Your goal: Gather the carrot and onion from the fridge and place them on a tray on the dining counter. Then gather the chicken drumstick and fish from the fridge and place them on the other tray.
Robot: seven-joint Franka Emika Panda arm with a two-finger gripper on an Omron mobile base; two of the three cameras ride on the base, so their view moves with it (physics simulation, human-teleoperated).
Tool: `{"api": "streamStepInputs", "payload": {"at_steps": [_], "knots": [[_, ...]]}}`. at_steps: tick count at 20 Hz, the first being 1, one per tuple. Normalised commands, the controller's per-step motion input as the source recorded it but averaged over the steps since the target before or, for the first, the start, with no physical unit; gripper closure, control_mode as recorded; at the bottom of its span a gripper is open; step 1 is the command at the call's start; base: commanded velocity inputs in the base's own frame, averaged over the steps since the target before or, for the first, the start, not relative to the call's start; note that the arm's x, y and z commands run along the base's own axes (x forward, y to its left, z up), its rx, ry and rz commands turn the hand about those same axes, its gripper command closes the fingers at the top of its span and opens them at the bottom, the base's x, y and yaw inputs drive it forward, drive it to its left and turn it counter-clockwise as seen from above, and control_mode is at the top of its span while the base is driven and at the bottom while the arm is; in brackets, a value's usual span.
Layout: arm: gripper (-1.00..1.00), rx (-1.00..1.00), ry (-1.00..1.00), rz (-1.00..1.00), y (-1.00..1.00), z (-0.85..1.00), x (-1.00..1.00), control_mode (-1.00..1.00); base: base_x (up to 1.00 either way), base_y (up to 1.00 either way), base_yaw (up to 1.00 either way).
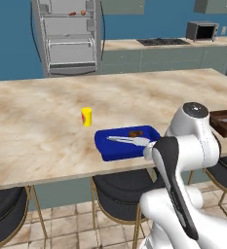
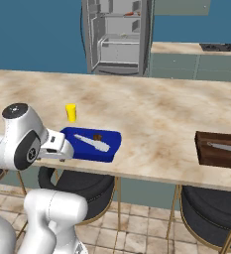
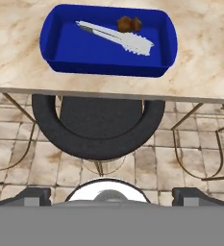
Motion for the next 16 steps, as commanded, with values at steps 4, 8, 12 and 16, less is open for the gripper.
{"api": "streamStepInputs", "payload": {"at_steps": [4,8,12,16], "knots": [[-1.0,0.0,0.0,0.0,0.0,0.0,0.0,1.0,-0.64,0.37,-0.04],[-1.0,0.0,0.0,0.0,0.0,0.0,0.0,1.0,-0.74,0.61,-0.12],[-1.0,0.0,0.0,0.0,0.0,0.0,0.0,1.0,-0.91,0.44,-0.12],[-1.0,0.0,0.0,0.0,0.0,0.0,0.0,1.0,-0.76,0.24,-0.15]]}}
